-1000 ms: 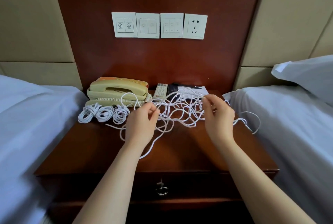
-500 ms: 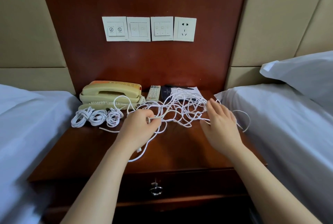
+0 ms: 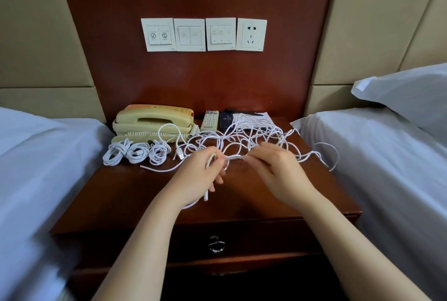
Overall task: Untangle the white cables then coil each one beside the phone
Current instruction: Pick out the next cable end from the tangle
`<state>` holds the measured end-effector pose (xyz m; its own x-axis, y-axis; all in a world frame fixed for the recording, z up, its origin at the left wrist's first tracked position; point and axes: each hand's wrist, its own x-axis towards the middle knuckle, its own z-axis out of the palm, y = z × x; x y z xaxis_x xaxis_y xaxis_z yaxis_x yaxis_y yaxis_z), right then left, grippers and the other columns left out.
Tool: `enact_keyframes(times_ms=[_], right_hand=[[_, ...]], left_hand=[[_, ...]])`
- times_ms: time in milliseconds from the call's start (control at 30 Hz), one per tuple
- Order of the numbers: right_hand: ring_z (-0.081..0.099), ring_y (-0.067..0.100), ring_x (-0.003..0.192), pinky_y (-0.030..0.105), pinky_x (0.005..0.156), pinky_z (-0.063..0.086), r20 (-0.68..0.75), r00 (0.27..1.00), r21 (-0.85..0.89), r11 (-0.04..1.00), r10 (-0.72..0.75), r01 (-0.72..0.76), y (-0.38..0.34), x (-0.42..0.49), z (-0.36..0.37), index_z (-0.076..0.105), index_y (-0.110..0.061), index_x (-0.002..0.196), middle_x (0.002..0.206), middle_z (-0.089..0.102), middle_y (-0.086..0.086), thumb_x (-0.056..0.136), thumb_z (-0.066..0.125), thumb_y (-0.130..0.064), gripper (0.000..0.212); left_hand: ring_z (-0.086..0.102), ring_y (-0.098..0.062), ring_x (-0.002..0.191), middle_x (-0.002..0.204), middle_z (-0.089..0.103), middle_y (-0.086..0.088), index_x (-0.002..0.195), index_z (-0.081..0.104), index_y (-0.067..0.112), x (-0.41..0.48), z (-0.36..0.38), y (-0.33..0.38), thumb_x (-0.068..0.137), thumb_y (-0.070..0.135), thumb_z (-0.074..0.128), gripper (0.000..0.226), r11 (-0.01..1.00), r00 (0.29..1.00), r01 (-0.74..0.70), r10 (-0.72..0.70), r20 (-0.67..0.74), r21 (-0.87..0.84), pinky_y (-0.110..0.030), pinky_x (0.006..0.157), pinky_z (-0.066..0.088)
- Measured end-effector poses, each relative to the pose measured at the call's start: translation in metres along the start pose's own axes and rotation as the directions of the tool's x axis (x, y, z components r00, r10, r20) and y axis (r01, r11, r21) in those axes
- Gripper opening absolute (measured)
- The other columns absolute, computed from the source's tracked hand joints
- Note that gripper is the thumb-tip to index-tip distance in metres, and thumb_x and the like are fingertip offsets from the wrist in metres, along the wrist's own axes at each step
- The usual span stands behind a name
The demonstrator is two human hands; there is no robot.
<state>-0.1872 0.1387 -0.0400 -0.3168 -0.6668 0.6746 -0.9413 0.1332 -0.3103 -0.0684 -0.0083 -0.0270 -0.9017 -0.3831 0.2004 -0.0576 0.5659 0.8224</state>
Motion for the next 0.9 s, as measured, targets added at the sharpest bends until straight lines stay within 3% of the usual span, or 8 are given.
enact_keyframes(times_ms=[200, 267, 367, 467, 633, 767, 833, 900], right_hand=[[0.041, 0.003, 0.060, 0.014, 0.058, 0.032, -0.164, 0.981, -0.012, 0.994, 0.103, -0.106, 0.005, 0.001, -0.006, 0.062, -0.013, 0.074, 0.063, 0.044, -0.012, 0.092, 0.051, -0.027, 0.026], [0.043, 0.000, 0.061, 0.010, 0.059, 0.031, -0.198, 0.971, -0.018, 0.990, 0.132, -0.139, 0.005, 0.001, -0.007, 0.064, -0.012, 0.075, 0.063, 0.047, -0.010, 0.092, 0.052, -0.026, 0.025], [0.042, 0.003, 0.059, 0.013, 0.058, 0.031, -0.233, 0.959, -0.014, 0.985, 0.162, -0.170, 0.005, -0.001, -0.006, 0.065, -0.011, 0.075, 0.063, 0.047, -0.008, 0.091, 0.053, -0.023, 0.024], [0.050, 0.013, 0.062, 0.029, 0.060, 0.038, -0.259, 0.934, -0.046, 0.963, 0.246, -0.267, 0.010, -0.002, -0.007, 0.068, -0.008, 0.080, 0.068, 0.058, 0.001, 0.092, 0.058, -0.019, 0.020], [0.060, 0.027, 0.082, 0.031, 0.065, 0.037, -0.295, 0.845, -0.120, 0.860, 0.446, -0.496, 0.021, -0.007, -0.016, 0.072, -0.013, 0.094, 0.089, 0.068, 0.006, 0.094, 0.055, -0.022, 0.019], [0.060, 0.030, 0.087, 0.033, 0.067, 0.041, -0.064, 0.855, -0.270, 0.816, 0.515, -0.511, 0.023, -0.011, -0.020, 0.071, -0.023, 0.092, 0.090, 0.065, 0.001, 0.094, 0.052, -0.029, 0.021], [0.060, 0.025, 0.093, 0.031, 0.069, 0.040, 0.139, 0.869, -0.334, 0.848, 0.476, -0.411, 0.016, -0.012, -0.016, 0.070, -0.026, 0.093, 0.093, 0.061, -0.003, 0.094, 0.050, -0.032, 0.021], [0.054, 0.021, 0.110, 0.032, 0.087, 0.040, 0.308, 0.876, -0.367, 0.896, 0.370, -0.250, 0.010, -0.012, -0.009, 0.069, -0.027, 0.107, 0.111, 0.061, -0.003, 0.094, 0.049, -0.030, 0.024]], left_hand=[[0.059, -0.013, 0.045, 0.066, 0.066, -0.014, 0.082, 0.059, 0.003, 0.002, -0.008, -0.002, 0.104, 0.020, 0.029, 0.041, 0.872, 0.965, 0.150, -0.232, -0.122, -0.467, -0.021, 0.042, 0.046], [0.047, -0.010, 0.037, 0.056, 0.057, -0.010, 0.076, 0.056, 0.001, 0.003, -0.011, -0.004, 0.104, 0.022, 0.030, 0.043, 0.820, 0.937, 0.135, -0.288, -0.197, -0.556, -0.019, 0.037, 0.037], [0.031, -0.006, 0.034, 0.044, 0.036, 0.002, 0.073, 0.048, 0.005, 0.005, -0.014, -0.004, 0.103, 0.027, 0.035, 0.039, 0.719, 0.936, 0.116, -0.310, -0.166, -0.686, -0.017, 0.035, 0.024], [0.023, -0.006, 0.035, 0.047, 0.022, 0.004, 0.072, 0.041, 0.012, 0.002, -0.017, -0.004, 0.096, 0.037, 0.048, 0.035, 0.702, 0.956, 0.172, -0.287, -0.054, -0.691, -0.017, 0.035, 0.020], [0.019, -0.007, 0.036, 0.049, 0.019, 0.003, 0.064, 0.036, 0.019, -0.002, -0.021, -0.003, 0.082, 0.045, 0.060, 0.040, 0.746, 0.962, 0.235, -0.270, 0.039, -0.623, -0.017, 0.035, 0.017], [0.021, -0.007, 0.036, 0.045, 0.023, 0.003, 0.058, 0.031, 0.017, -0.002, -0.023, -0.001, 0.097, 0.032, 0.049, 0.045, 0.753, 0.970, 0.179, -0.243, -0.015, -0.633, -0.018, 0.036, 0.018], [0.021, -0.009, 0.037, 0.047, 0.022, 0.001, 0.058, 0.037, 0.015, -0.002, -0.016, 0.001, 0.098, 0.024, 0.048, 0.043, 0.794, 0.979, 0.143, -0.203, -0.035, -0.591, -0.019, 0.038, 0.018], [0.021, -0.010, 0.035, 0.045, 0.022, 0.000, 0.058, 0.040, 0.013, -0.001, -0.007, 0.003, 0.098, 0.019, 0.049, 0.041, 0.838, 0.985, 0.089, -0.154, -0.077, -0.538, -0.019, 0.039, 0.019]])
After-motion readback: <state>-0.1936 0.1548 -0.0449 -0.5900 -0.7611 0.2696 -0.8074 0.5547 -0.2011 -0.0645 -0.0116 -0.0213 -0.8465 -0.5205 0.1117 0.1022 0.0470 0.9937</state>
